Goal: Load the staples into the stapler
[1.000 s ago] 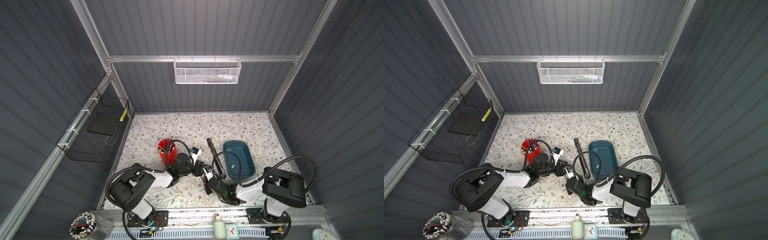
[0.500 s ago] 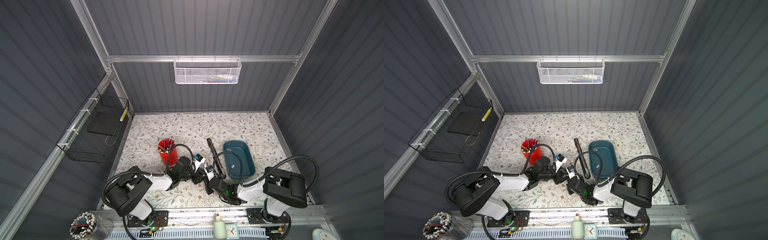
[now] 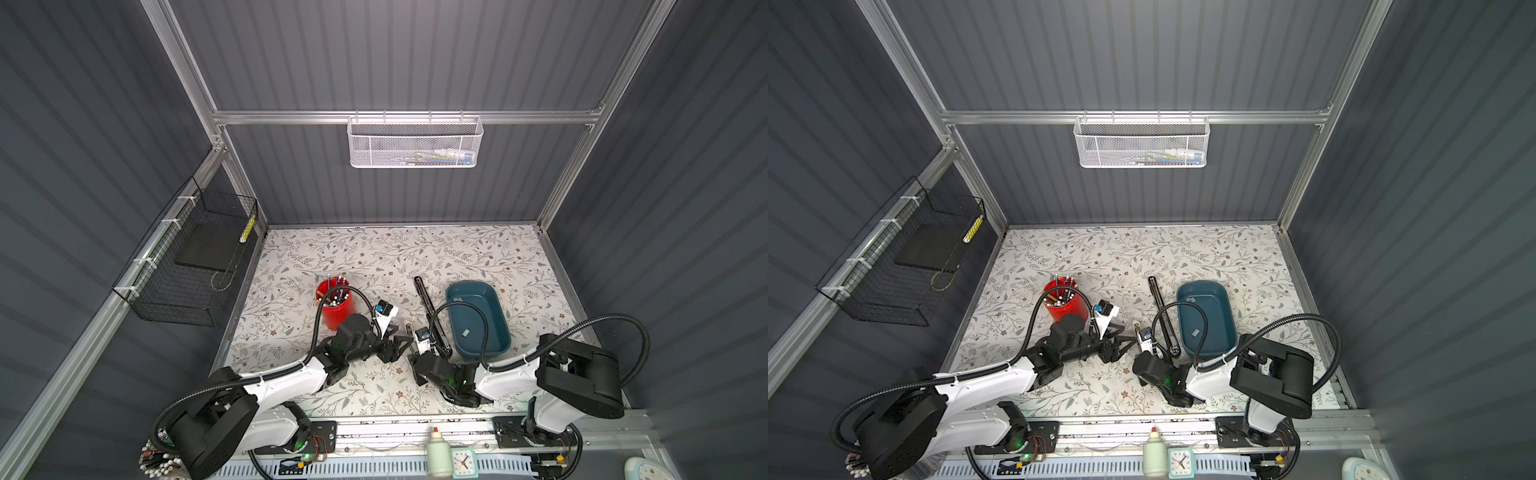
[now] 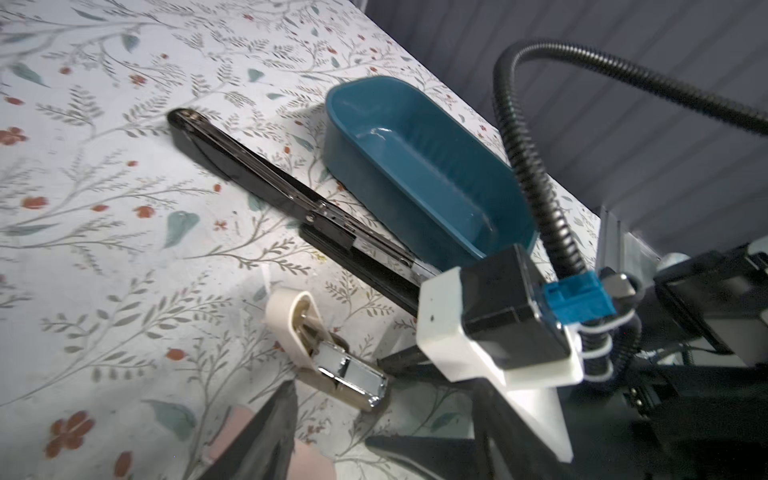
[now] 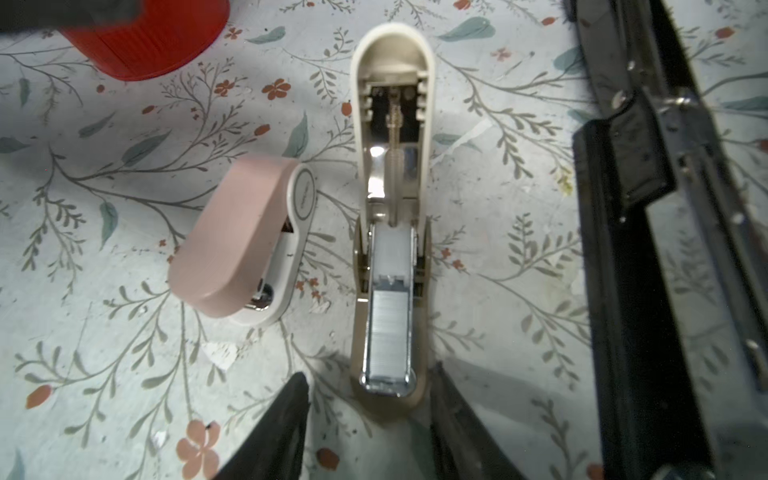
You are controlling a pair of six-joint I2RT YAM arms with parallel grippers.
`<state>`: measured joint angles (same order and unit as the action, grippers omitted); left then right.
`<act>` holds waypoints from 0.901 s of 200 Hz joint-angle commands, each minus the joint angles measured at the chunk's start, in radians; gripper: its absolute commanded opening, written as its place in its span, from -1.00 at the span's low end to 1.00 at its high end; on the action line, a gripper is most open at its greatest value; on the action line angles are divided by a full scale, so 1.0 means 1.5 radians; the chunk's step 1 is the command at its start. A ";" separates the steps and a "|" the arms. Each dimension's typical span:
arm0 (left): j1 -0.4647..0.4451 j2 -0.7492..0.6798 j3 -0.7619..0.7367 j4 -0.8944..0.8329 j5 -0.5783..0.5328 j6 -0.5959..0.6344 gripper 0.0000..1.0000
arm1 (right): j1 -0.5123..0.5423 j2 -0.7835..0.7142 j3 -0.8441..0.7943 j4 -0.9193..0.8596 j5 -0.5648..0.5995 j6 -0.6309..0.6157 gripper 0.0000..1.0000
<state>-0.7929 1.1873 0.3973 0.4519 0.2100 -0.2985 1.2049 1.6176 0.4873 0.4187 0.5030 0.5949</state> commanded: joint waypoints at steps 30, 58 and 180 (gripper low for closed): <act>0.025 -0.062 0.009 -0.079 -0.074 -0.026 0.41 | 0.001 -0.013 0.003 -0.061 0.034 0.002 -0.06; 0.025 -0.057 0.015 -0.081 -0.060 -0.019 0.41 | 0.004 -0.066 -0.029 -0.048 0.029 -0.015 -0.02; 0.026 -0.007 0.032 -0.058 -0.022 -0.017 0.41 | 0.015 -0.036 -0.040 -0.047 -0.005 -0.020 -0.21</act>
<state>-0.7574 1.1561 0.4107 0.3439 0.1497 -0.3256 1.2098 1.5227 0.3943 0.4026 0.5030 0.5579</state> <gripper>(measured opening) 0.705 0.405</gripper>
